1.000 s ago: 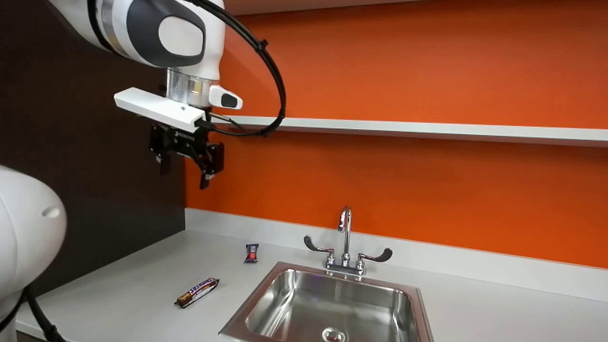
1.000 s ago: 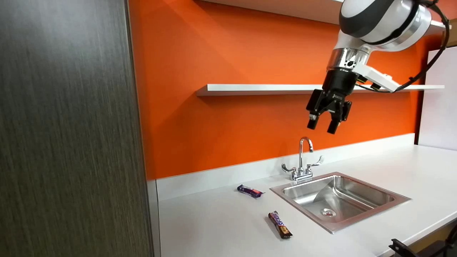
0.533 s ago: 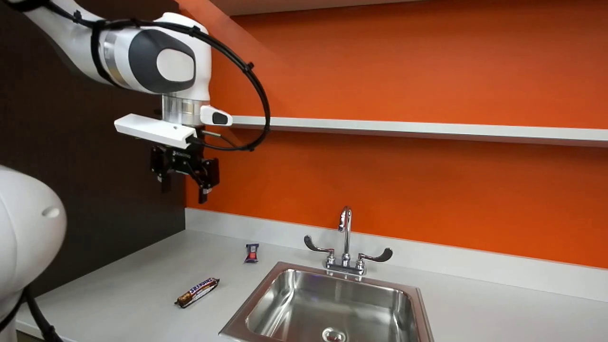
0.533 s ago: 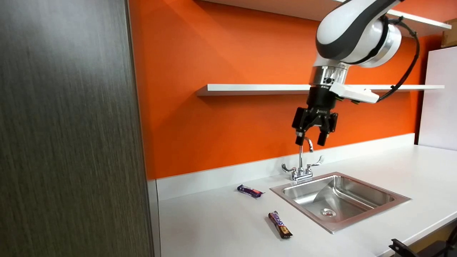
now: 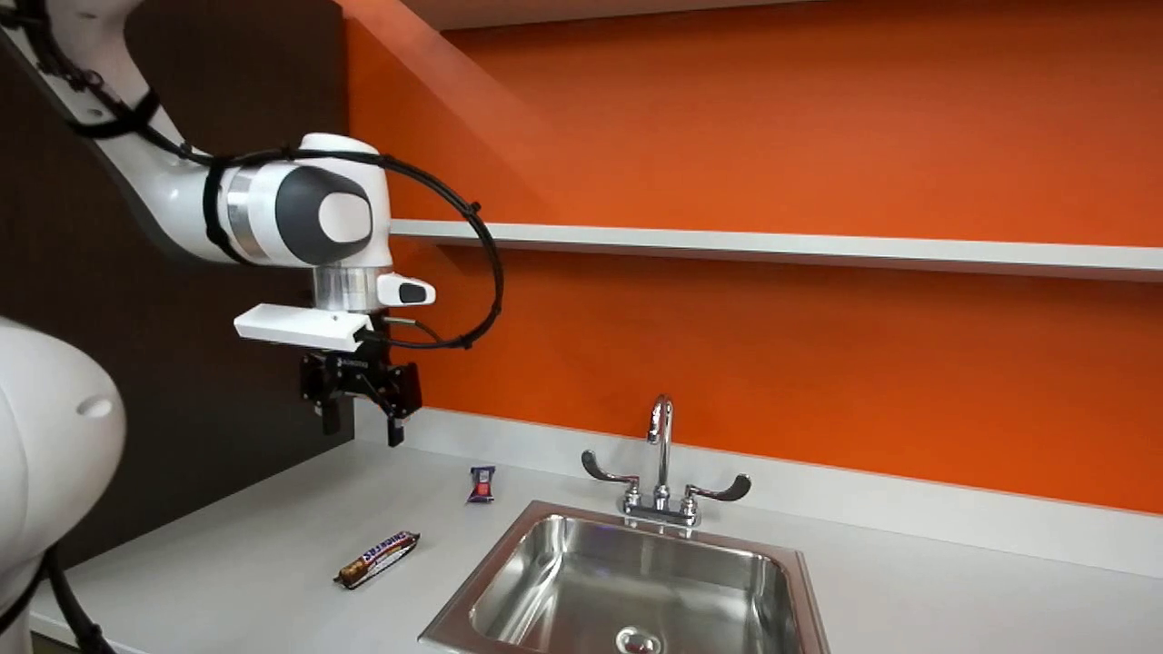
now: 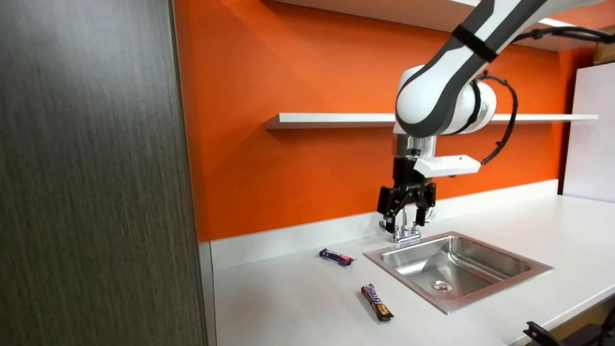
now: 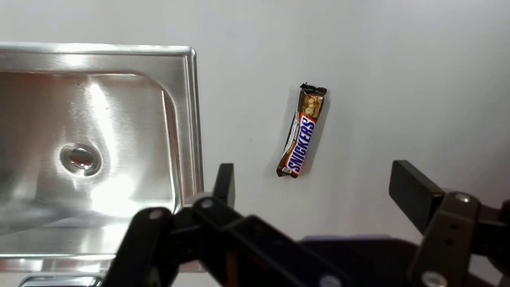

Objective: Put the candy bar on the shelf

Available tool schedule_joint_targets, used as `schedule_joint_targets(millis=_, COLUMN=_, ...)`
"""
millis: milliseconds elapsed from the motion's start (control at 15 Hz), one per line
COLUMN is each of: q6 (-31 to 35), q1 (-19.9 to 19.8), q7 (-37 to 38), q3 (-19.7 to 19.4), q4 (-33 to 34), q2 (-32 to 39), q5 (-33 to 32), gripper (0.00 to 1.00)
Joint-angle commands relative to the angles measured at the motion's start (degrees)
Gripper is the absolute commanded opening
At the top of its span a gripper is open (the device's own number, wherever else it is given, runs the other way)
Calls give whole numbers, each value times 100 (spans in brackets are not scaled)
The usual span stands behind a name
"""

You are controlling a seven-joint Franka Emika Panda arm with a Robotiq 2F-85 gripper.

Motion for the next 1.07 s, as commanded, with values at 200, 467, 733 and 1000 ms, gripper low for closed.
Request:
schedule_joint_targets(millis=200, q6=852, q1=-91, q7=408, q3=181, q4=472, q2=1659, q5=-304, gripper=100)
schedule_joint_targets(millis=467, q6=1118, q1=-24, q7=377, q3=119, q4=818, q2=2434, q5=-146, gripper=100)
schedule_joint_targets(millis=733, q6=1132, q1=5, q7=449, q3=103, q4=1147, q2=2993, q5=-92, gripper=100)
schedule_joint_targets(millis=1000, q6=1133, q1=47, q7=545, q3=125, q4=1420, q2=3433, q5=105, gripper=100)
